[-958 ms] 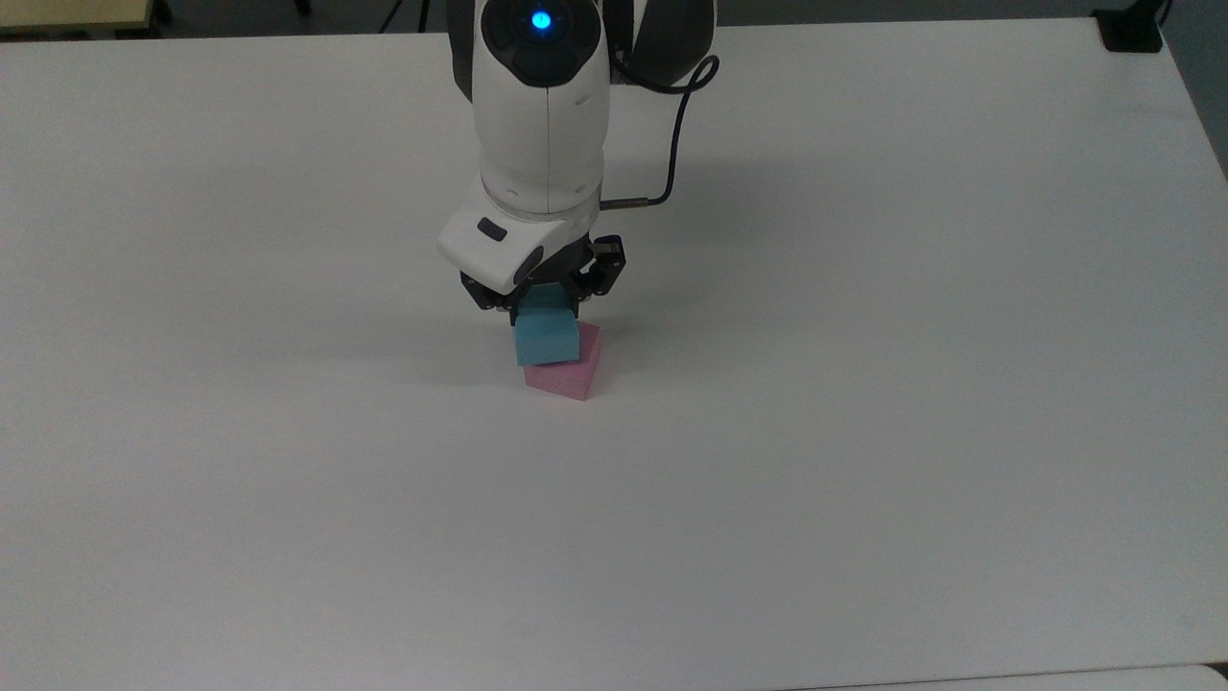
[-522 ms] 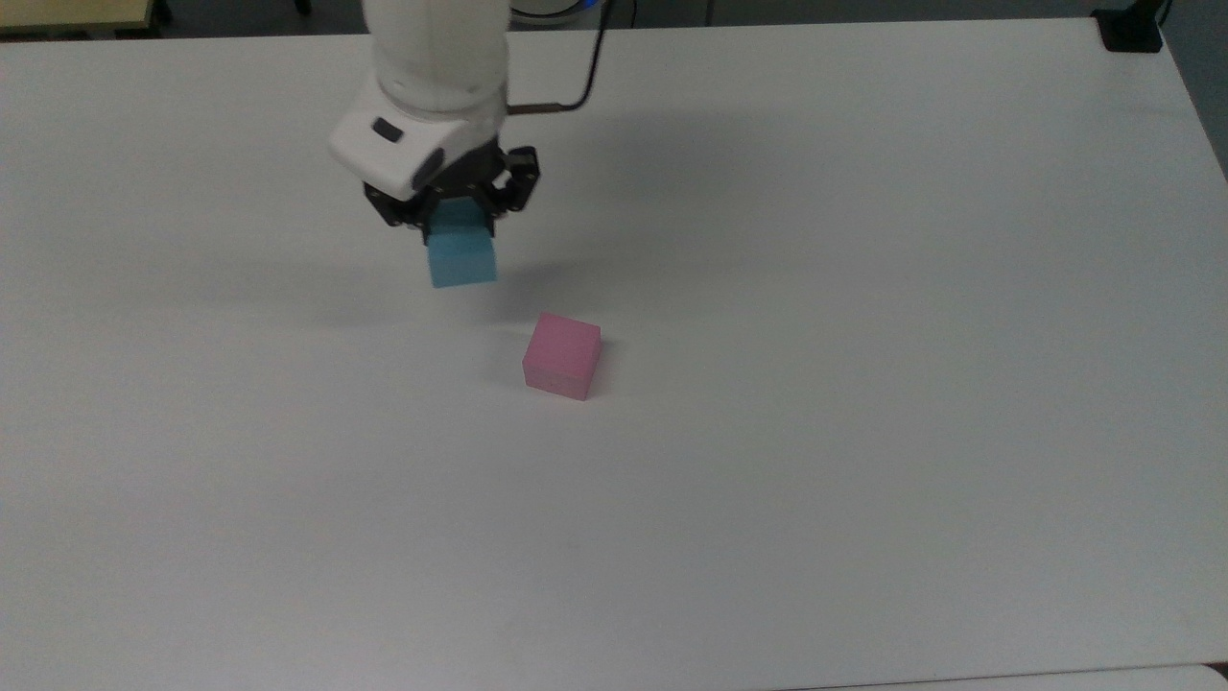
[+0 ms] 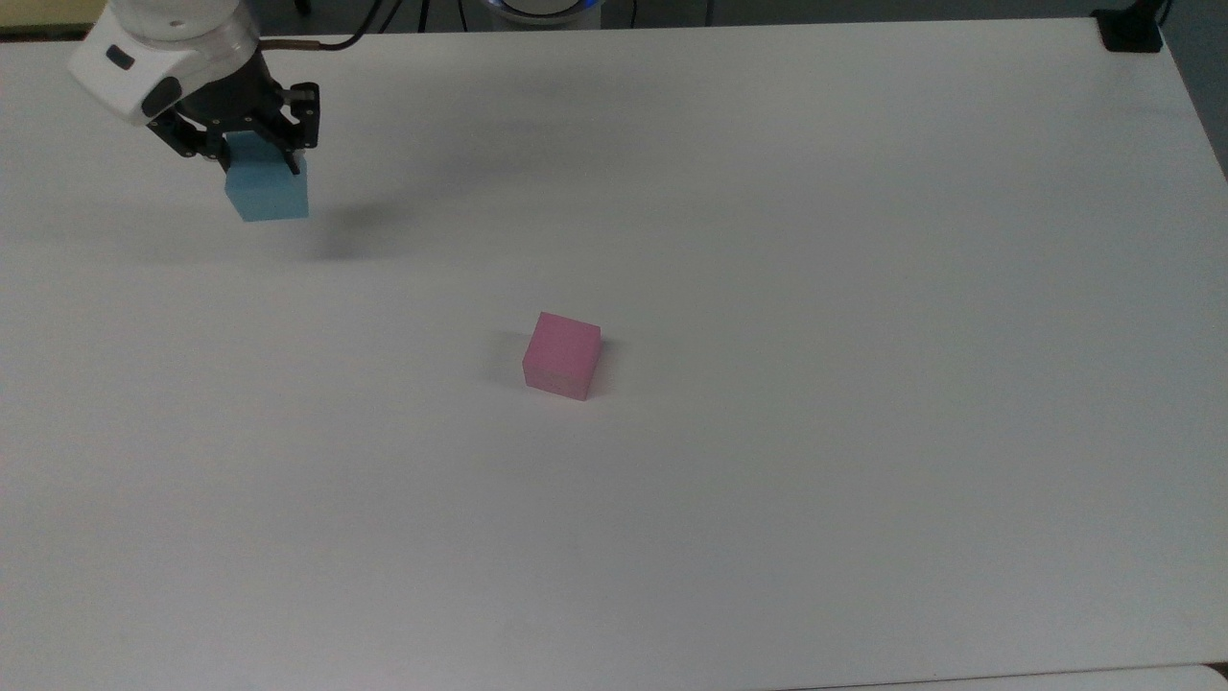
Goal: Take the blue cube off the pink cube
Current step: 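Lift the blue cube off the pink cube and carry it aside, then lower the blue cube onto the table and open the gripper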
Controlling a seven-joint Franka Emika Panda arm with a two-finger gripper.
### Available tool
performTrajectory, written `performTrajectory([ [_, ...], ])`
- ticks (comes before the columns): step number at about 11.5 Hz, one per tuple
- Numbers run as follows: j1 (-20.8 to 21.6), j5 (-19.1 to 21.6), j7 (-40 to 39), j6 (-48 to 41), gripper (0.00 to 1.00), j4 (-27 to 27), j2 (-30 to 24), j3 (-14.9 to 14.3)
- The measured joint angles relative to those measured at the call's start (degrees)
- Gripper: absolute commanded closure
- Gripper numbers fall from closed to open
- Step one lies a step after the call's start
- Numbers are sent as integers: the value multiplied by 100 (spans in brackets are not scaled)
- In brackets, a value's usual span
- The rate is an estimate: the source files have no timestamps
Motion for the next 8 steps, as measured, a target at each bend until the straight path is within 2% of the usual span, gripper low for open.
performTrajectory([
  [4,-63,343,-20,1608,79,-945,210,21],
  [5,-30,394,37,1816,77,-1023,353,35],
  [6,-2,402,103,1885,57,-1026,480,46],
  [7,5,443,118,1893,18,-1025,552,50],
  [8,8,488,118,1893,2,-1024,583,50],
])
